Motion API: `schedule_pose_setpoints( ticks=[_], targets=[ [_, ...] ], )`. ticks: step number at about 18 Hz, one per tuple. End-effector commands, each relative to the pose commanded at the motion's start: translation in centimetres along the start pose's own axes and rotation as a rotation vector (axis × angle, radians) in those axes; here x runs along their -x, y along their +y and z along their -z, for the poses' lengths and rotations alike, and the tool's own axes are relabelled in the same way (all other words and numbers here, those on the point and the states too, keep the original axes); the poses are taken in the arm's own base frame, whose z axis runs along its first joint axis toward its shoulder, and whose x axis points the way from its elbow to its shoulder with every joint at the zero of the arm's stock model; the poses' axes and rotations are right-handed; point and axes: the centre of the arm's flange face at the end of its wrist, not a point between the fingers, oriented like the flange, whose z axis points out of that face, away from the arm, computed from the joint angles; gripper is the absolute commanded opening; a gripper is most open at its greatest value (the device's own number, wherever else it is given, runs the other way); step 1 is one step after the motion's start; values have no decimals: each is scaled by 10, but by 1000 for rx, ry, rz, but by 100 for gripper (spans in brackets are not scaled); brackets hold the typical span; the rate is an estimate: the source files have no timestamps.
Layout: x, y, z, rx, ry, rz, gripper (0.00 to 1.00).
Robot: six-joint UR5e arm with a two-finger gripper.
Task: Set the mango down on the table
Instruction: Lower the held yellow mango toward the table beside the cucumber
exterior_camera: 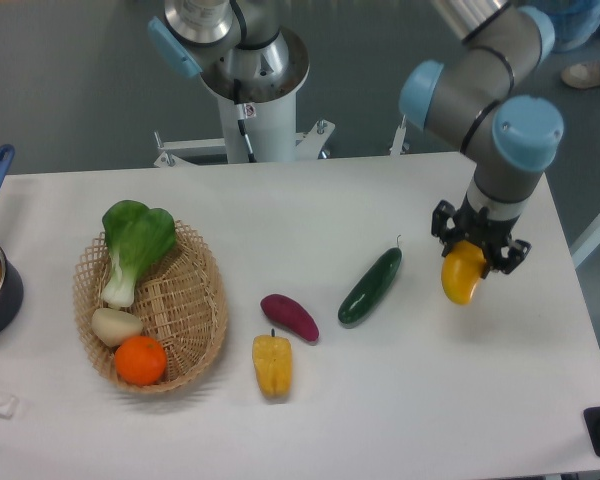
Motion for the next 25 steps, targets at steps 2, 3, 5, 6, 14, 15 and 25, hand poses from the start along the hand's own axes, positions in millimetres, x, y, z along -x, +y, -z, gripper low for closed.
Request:
schedule_pose_setpoints(
  ticks=[2, 3, 5, 6, 14, 15, 25],
  targets=[
    [-1, -14, -5, -2, 4, 8, 20],
    [-2, -22, -9, -2, 10, 11, 21],
    [-7, -37, -19, -1, 23, 16, 23],
    [-9, -43, -26, 2, 32, 15, 24],
    [-16, -53, -50, -1, 34, 13, 85],
    [-16, -53, -49, -1, 29, 16, 91],
    [-13, -53, -16, -23, -36, 40, 100]
  ],
)
